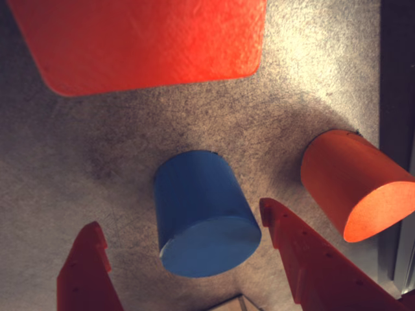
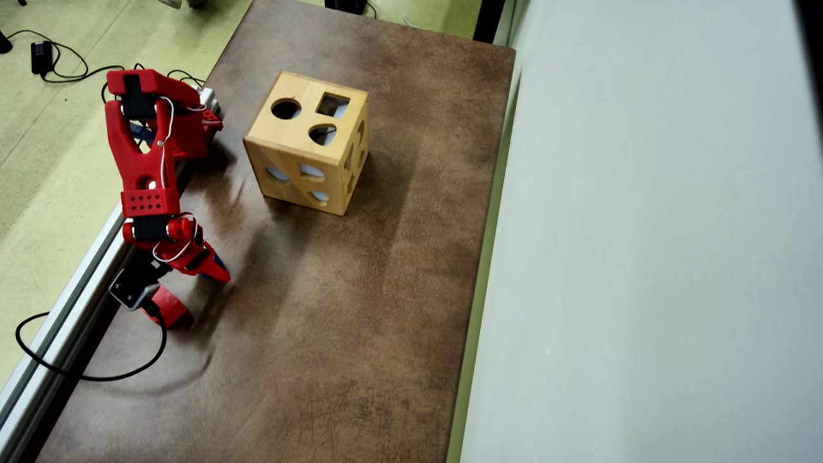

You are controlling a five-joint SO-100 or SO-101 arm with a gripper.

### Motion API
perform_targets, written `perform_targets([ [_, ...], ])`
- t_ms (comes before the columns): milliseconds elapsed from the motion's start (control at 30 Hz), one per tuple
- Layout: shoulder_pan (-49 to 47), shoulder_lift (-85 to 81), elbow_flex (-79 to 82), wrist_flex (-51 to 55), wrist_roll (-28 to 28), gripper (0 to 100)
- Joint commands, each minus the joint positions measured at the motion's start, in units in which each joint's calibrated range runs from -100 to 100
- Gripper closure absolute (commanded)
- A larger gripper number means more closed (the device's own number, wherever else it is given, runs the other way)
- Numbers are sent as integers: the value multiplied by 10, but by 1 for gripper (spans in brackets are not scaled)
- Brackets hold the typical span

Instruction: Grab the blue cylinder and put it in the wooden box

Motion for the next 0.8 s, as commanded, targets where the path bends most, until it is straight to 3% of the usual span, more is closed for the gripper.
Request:
perform_targets([
  [0, 3, -56, -19, -2, -1, 63],
  [633, 3, -52, -19, -3, -18, 63],
  [767, 2, -51, -19, -3, -17, 69],
])
